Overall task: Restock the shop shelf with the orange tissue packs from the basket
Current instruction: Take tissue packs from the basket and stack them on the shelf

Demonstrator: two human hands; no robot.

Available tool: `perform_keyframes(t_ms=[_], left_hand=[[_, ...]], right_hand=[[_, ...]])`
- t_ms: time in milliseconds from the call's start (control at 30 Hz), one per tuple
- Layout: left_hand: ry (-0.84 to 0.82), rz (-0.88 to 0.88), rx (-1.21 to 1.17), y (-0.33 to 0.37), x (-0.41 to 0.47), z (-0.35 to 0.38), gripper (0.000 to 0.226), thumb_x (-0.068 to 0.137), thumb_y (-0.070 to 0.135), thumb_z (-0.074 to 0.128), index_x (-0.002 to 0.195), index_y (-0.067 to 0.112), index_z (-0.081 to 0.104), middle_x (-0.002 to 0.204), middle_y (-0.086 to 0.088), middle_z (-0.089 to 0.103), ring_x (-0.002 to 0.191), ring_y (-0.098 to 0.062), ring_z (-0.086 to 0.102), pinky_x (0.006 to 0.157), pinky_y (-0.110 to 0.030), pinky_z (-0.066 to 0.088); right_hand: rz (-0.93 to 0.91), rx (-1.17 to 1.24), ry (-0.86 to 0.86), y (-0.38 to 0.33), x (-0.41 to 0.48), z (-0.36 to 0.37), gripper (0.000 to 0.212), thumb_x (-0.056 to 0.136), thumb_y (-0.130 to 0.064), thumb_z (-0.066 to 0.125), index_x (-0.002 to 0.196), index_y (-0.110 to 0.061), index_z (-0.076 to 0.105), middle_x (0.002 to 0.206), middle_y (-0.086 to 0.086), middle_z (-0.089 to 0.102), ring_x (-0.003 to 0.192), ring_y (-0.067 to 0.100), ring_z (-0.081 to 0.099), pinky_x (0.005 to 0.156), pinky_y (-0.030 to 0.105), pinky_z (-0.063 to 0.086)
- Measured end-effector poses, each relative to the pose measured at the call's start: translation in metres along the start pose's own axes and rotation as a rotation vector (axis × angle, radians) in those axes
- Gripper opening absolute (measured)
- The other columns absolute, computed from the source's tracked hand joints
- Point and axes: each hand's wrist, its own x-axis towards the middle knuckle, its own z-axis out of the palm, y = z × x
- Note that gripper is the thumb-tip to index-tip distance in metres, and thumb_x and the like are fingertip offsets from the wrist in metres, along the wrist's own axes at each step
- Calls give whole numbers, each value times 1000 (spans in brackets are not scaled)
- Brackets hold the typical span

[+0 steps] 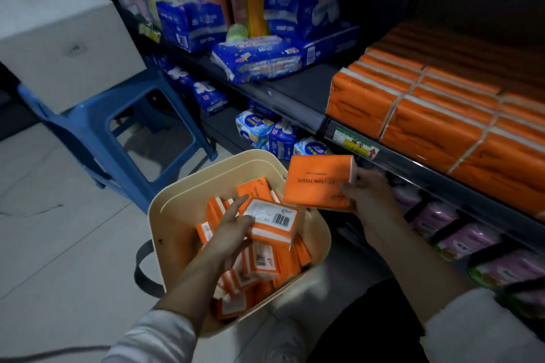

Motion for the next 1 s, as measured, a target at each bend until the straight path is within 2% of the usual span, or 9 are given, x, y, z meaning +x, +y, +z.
perform_keyframes(t_ms=[167, 233, 300, 433, 633, 733, 833, 933, 1000], left_hand=[[-8, 208, 107, 40, -34, 20, 39, 94, -1, 37, 98, 21, 70, 108, -13, 65, 88, -21, 62, 80, -36, 52], [-1, 256, 69, 56, -48, 36, 33, 94, 4, 40, 99, 14, 71, 91, -8, 69, 78, -16, 64, 74, -30, 53], [-42, 263, -2, 72, -65, 54, 22, 94, 17, 48, 95, 15, 70, 74, 2, 71, 70, -9, 66, 78, -32, 52], [-147, 310, 33, 97, -99, 90, 34, 93, 46, 49, 97, 18, 67, 74, 3, 67, 64, -9, 62, 77, -34, 52], [-306, 434, 8, 110, -139, 139, 20, 87, 17, 62, 105, 7, 65, 70, 3, 71, 62, -6, 66, 56, -26, 56], [-336, 465, -20, 114, -155, 161, 13, 85, 14, 64, 96, 8, 69, 82, -5, 73, 70, -17, 68, 56, -26, 54], [-281, 571, -48, 117, -166, 185, 14, 76, 20, 72, 88, 13, 72, 100, -11, 70, 77, -19, 68, 63, -28, 56], [-230, 680, -80, 120, -180, 210, 31, 59, 38, 85, 81, 19, 76, 111, -17, 67, 93, -28, 68, 85, -48, 55], [-206, 736, -87, 119, -184, 226, 33, 57, 46, 84, 83, 27, 77, 109, -14, 68, 97, -30, 67, 88, -51, 53]], right_hand=[[98, 344, -65, -12, -32, -21, 19, 93, -6, 49, 99, -16, 63, 87, 1, 69, 82, 15, 64, 69, 29, 51], [68, 406, -89, -18, -44, -33, 19, 93, -4, 47, 99, -11, 63, 70, -2, 69, 65, 9, 65, 55, 22, 51], [20, 416, -124, -26, -56, -46, 22, 92, -2, 46, 105, -6, 63, 69, -2, 70, 58, 6, 64, 51, 18, 50], [-93, 354, -165, -51, -81, -76, 32, 89, -1, 52, 119, -4, 59, 91, 6, 69, 72, 14, 62, 60, 24, 50], [-256, 253, -210, -84, -117, -127, 31, 86, -3, 58, 116, -14, 63, 104, 6, 71, 86, 16, 64, 73, 25, 50], [-281, 331, -116, -91, -130, -148, 43, 82, -11, 65, 124, -11, 57, 105, 6, 69, 82, 12, 64, 78, 26, 50], [-286, 417, -22, -92, -147, -165, 62, 66, -34, 70, 124, -20, 55, 108, -3, 68, 93, 8, 64, 99, 36, 42], [-306, 428, -38, -85, -163, -180, 50, 70, -31, 64, 118, -21, 56, 104, -8, 70, 94, 4, 65, 90, 30, 45], [-308, 430, -55, -80, -169, -184, 30, 80, -15, 62, 109, -17, 57, 97, -9, 72, 88, 3, 68, 75, 21, 51]])
